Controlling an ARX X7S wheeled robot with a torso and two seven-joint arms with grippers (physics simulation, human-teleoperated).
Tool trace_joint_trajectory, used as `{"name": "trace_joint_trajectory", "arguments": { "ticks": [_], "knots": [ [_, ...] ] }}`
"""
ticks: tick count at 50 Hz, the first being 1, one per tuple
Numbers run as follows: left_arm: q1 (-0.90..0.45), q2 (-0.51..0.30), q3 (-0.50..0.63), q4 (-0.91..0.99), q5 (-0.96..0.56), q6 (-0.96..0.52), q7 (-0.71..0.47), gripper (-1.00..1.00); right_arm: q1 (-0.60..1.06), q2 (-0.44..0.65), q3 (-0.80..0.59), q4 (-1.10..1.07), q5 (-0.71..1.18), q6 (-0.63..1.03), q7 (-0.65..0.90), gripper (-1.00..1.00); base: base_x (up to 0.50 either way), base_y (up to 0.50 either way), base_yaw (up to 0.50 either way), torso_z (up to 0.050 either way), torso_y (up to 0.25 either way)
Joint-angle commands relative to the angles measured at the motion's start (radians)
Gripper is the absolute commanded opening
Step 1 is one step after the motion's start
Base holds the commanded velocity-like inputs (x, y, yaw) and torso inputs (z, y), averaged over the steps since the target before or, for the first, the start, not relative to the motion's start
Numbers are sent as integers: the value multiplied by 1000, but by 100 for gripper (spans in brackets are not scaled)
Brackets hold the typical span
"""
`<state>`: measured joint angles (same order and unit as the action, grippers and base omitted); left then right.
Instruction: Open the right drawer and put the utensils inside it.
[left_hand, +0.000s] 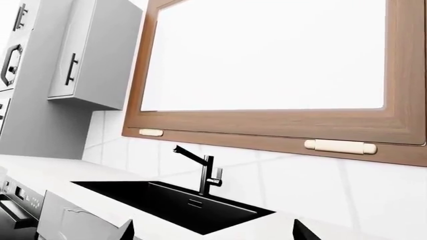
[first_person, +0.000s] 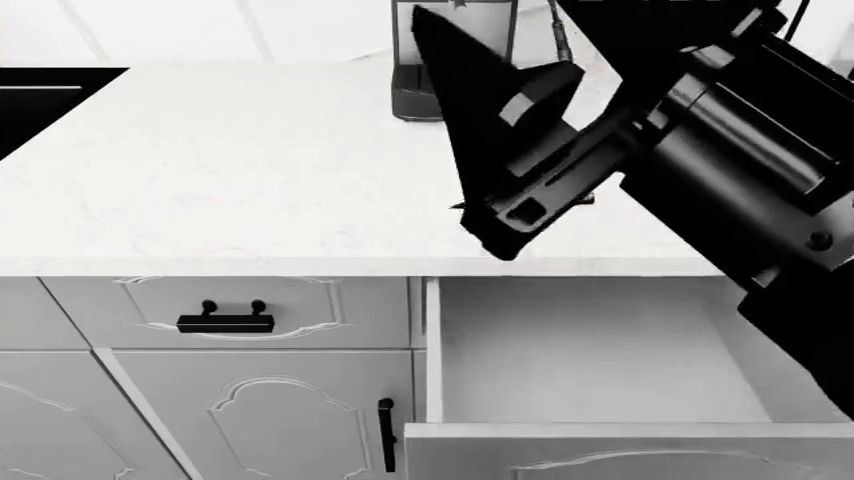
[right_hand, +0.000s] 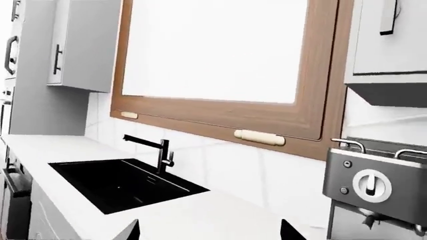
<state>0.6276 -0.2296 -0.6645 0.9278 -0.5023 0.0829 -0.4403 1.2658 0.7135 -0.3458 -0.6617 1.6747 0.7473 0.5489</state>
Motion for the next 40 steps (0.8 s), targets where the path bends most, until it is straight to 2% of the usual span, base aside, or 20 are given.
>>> {"name": "trace_joint_trajectory", "arguments": {
  "ticks": [1,6,19,23,31,40],
  "knots": [
    [6,0,-7,5,-7,3,-1,100,297,-88,-86,216,-125,99,54,100,0,0,0,0,0],
    [12,2,-17,6,-17,10,1,100,414,-108,-134,397,-119,177,109,100,0,0,0,0,0],
    [9,1,-10,5,-15,8,1,100,485,-141,-240,668,-142,299,225,100,0,0,0,0,0],
    [8,2,-9,2,-16,10,2,100,491,-146,-245,700,-127,313,211,100,0,0,0,0,0],
    [4,0,-2,-1,-13,6,2,100,531,-148,-280,786,-143,365,302,100,0,0,0,0,0],
    [6,1,-5,1,-14,7,1,100,508,-126,-272,790,-141,354,321,100,0,0,0,0,0]
  ]
}}
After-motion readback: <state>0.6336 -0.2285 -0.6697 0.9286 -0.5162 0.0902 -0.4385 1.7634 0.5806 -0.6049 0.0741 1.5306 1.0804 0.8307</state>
